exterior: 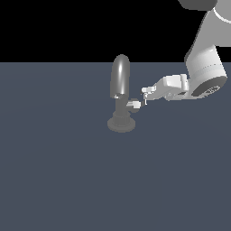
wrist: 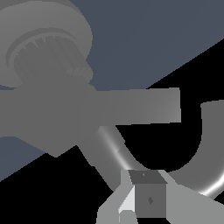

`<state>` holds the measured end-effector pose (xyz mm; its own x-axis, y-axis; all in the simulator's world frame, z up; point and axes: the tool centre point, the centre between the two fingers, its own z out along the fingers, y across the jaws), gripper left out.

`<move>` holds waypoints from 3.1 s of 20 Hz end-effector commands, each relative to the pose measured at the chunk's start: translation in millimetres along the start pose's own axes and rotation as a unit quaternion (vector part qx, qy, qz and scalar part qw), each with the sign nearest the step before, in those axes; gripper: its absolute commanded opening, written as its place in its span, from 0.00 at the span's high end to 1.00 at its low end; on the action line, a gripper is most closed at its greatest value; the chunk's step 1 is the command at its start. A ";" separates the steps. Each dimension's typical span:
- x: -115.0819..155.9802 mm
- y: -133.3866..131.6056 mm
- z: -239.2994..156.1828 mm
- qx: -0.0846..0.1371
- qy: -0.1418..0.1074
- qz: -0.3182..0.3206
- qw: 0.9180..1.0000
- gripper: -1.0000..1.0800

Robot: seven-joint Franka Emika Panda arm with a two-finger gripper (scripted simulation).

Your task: Turn on the faucet by rotating a designated handle.

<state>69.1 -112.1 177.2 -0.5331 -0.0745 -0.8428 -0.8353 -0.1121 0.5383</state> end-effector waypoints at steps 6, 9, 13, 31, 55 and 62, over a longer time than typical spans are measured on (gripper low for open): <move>18.2 5.2 0.2 0.000 -0.001 0.000 1.000 1.00; 28.0 8.1 0.4 0.000 -0.001 0.000 1.000 1.00; 42.0 12.1 0.5 0.000 -0.001 0.001 1.000 1.00; 109.4 -13.0 0.7 0.001 -0.002 0.001 1.000 1.00; 102.2 -49.0 0.5 -0.001 0.001 -0.012 1.000 1.00; 112.5 -59.1 0.6 0.000 0.000 -0.006 1.000 1.00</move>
<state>53.3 -119.9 86.3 -0.4985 -0.0715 -0.8639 -0.8487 -0.1630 0.5032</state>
